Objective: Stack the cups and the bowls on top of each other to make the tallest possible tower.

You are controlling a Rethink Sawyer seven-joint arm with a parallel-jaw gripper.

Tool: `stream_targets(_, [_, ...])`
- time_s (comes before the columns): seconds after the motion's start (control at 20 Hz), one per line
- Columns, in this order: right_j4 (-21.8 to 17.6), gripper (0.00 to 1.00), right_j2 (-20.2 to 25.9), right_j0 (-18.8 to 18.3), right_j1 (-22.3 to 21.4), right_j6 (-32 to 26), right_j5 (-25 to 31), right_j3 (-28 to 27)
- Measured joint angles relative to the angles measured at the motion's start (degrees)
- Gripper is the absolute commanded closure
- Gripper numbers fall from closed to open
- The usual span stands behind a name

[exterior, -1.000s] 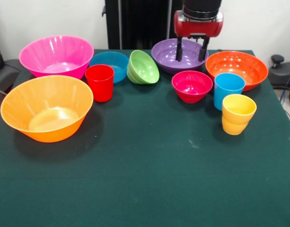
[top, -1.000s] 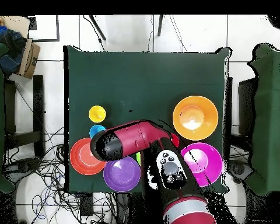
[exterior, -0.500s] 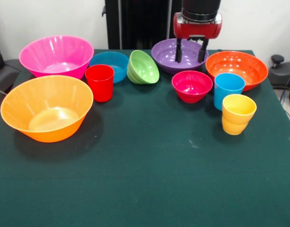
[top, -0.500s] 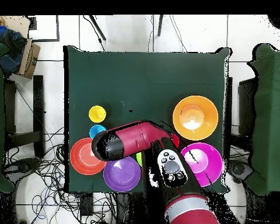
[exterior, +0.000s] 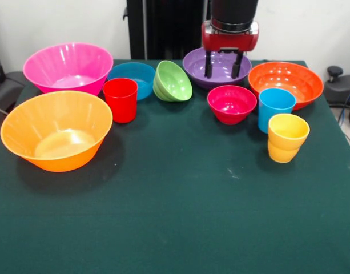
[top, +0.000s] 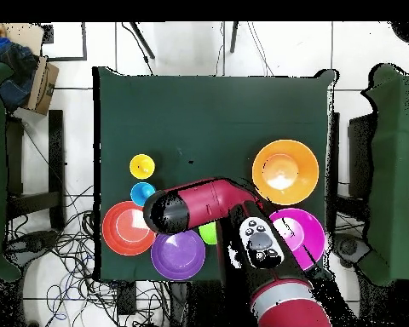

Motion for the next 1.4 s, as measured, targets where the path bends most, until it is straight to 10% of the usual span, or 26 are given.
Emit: stream_targets(1.4, [0.0,0.0,0.0,-0.9,0.1,0.0,0.0,0.1])
